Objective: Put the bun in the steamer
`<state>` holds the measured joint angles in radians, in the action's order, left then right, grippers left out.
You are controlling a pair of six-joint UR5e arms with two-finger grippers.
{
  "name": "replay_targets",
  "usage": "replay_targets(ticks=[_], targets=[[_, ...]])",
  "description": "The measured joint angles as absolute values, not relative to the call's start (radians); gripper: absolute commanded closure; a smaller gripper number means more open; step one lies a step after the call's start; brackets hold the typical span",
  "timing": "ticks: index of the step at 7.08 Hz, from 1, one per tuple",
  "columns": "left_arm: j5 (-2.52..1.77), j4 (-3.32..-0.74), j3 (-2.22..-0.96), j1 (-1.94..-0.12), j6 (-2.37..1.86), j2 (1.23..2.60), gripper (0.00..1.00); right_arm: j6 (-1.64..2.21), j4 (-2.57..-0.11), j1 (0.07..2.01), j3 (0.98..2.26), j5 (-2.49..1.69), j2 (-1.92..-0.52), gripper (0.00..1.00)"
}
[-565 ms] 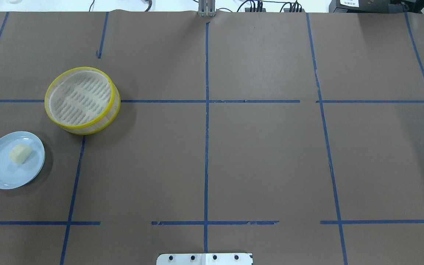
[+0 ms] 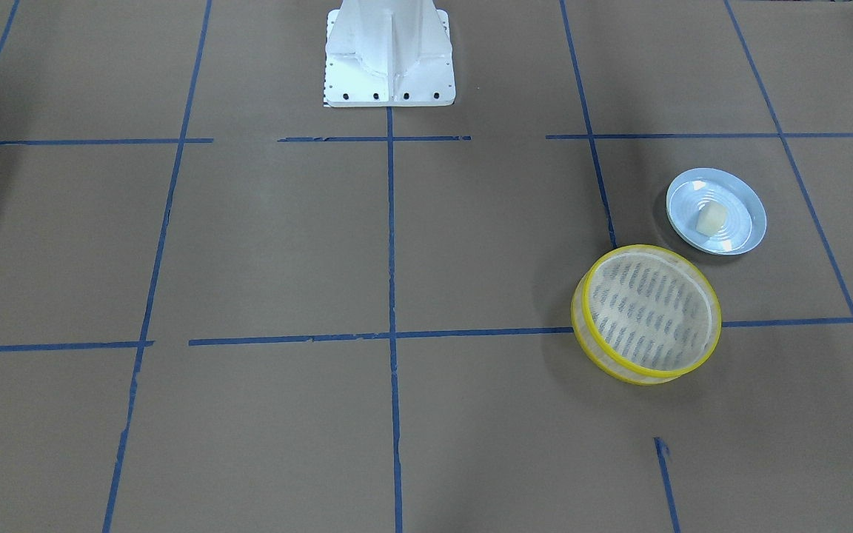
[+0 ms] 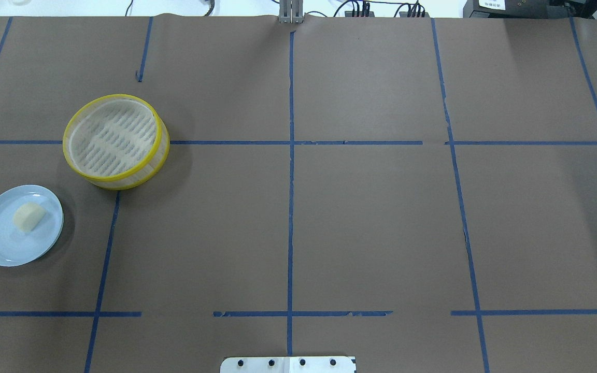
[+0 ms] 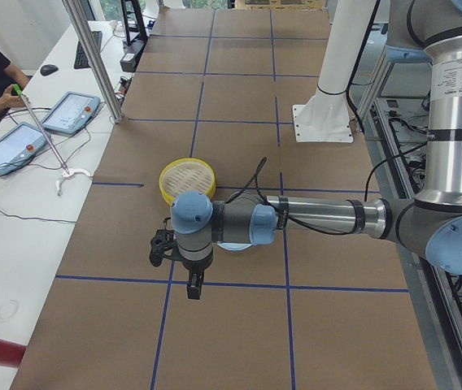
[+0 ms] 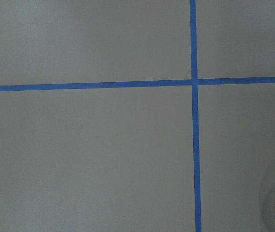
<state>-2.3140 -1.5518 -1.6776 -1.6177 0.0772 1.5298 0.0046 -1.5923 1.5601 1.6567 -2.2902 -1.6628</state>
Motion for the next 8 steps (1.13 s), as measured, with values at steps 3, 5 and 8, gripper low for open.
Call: replay_targets(ticks=[3,5,8], targets=[[-2.314,-1.567,-1.709,-1.583,0.053,1.576,0.00,0.005,-1.592,1.560,1.657,-2.290,-1.663,0.00],[-2.297,-1.568,-1.806,-1.473,-0.132,1.596,0.00,0.004,-1.592,1.561,1.657,-2.290,-1.663,0.00],[-2.264,-1.568,-1.928,-1.288,-0.409,1.592,0.00,0.005,-1.592,1.560,1.657,-2.290,-1.663,0.00]])
